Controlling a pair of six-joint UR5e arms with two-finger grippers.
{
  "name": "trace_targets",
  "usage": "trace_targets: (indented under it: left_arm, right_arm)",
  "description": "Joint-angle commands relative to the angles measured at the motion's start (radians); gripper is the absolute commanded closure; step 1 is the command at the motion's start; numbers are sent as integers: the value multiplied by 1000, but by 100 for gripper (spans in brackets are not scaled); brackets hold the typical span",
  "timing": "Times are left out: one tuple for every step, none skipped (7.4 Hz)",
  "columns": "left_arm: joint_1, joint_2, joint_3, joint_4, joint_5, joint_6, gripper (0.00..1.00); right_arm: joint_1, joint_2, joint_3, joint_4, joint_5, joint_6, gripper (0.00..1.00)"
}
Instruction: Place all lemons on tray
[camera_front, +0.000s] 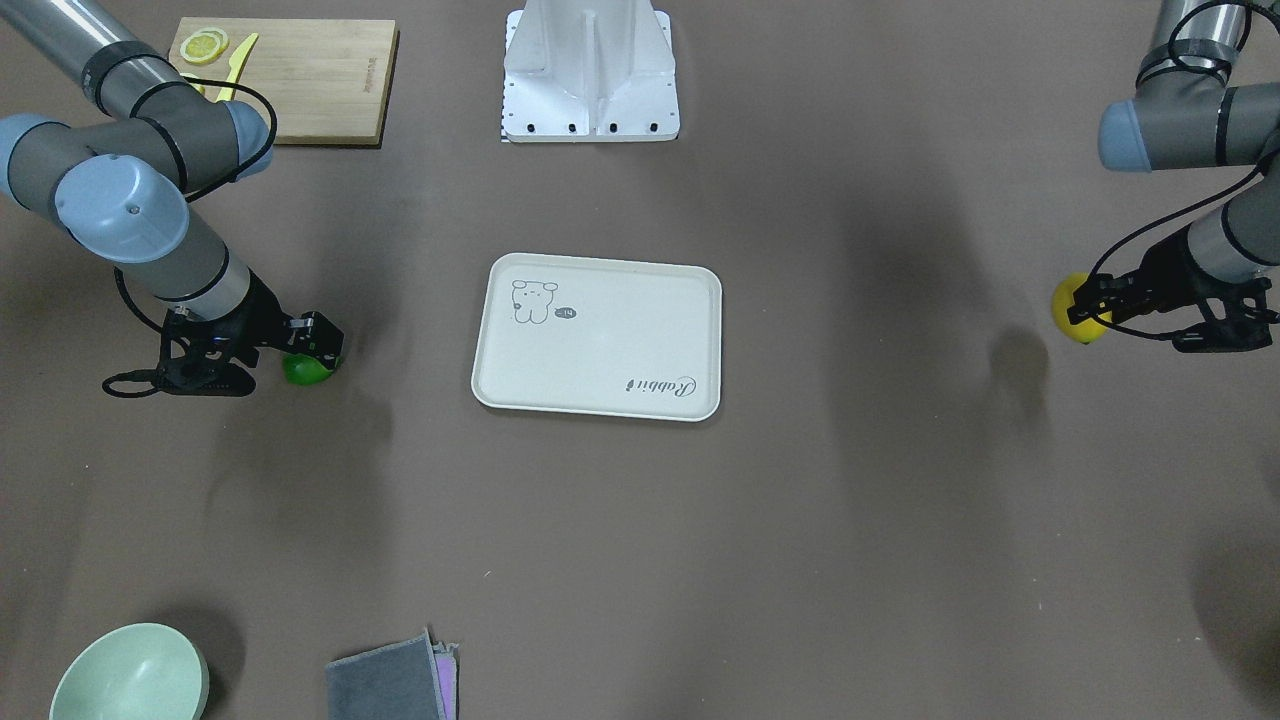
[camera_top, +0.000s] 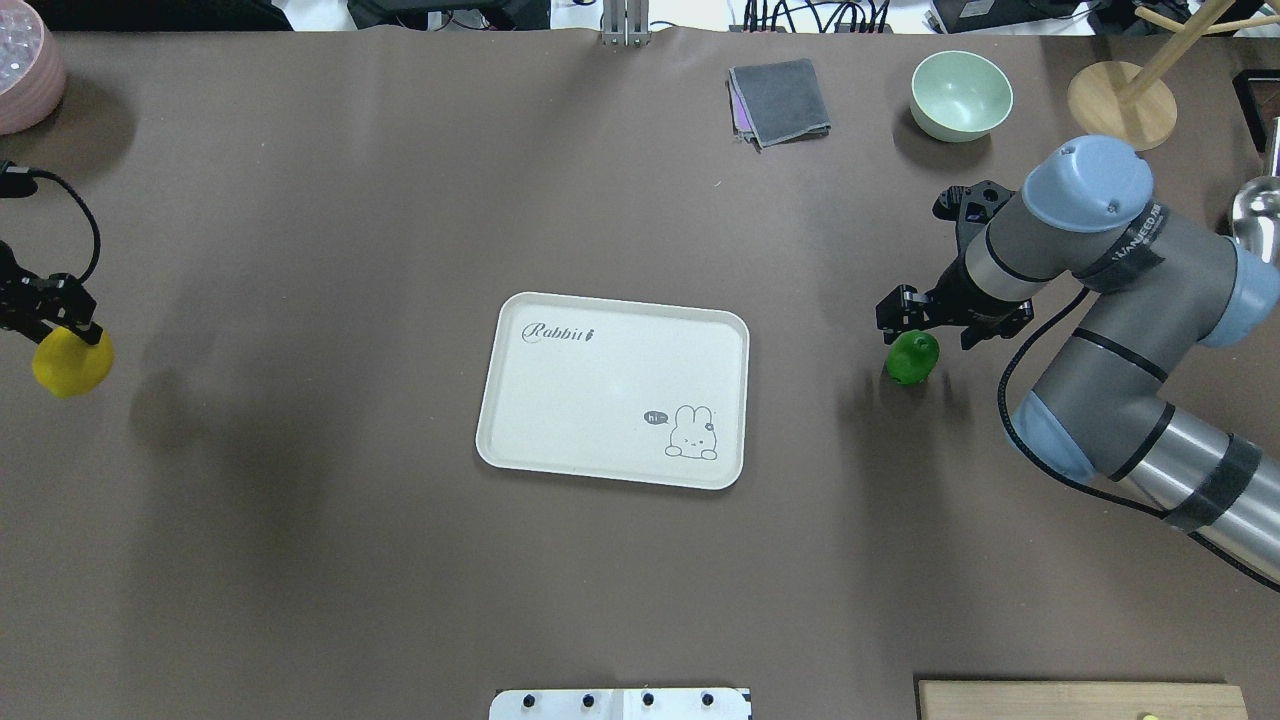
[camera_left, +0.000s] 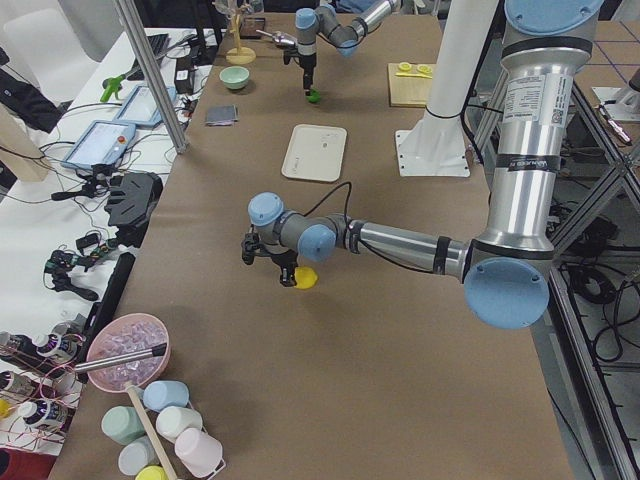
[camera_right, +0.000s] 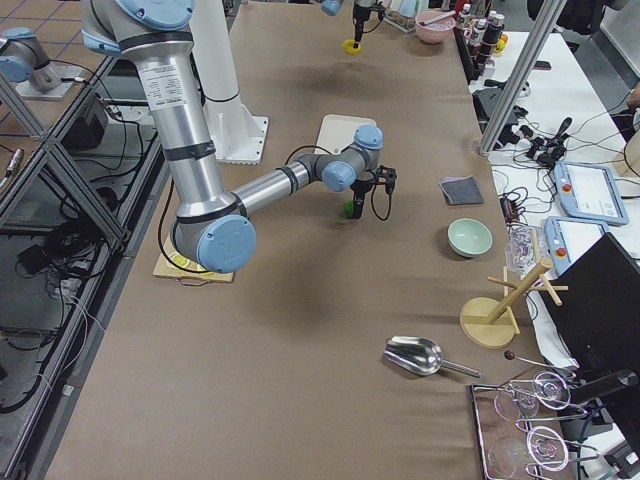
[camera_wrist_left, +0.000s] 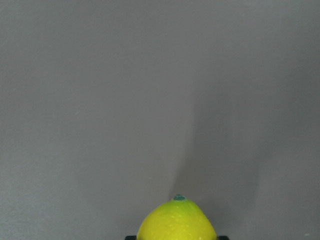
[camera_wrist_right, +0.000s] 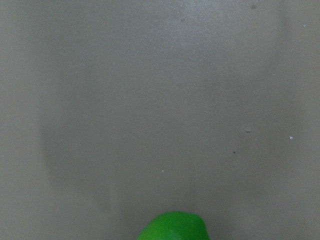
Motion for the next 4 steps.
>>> trace_targets:
  left_arm:
    - [-12,-154,-7,206,3,21,100]
    - [-12,-240,6,292,4,15,100]
    - [-12,-323,18,376,5,12,100]
    - [-9,-348,24,387,5,10,100]
  right_arm:
    - [-12,20,-35,14,-4,2,1]
    - [-21,20,-45,37,-4,2,2]
    - [-24,19,-49,42,-2,2,6]
    - [-27,17,-51,42,2,3,11]
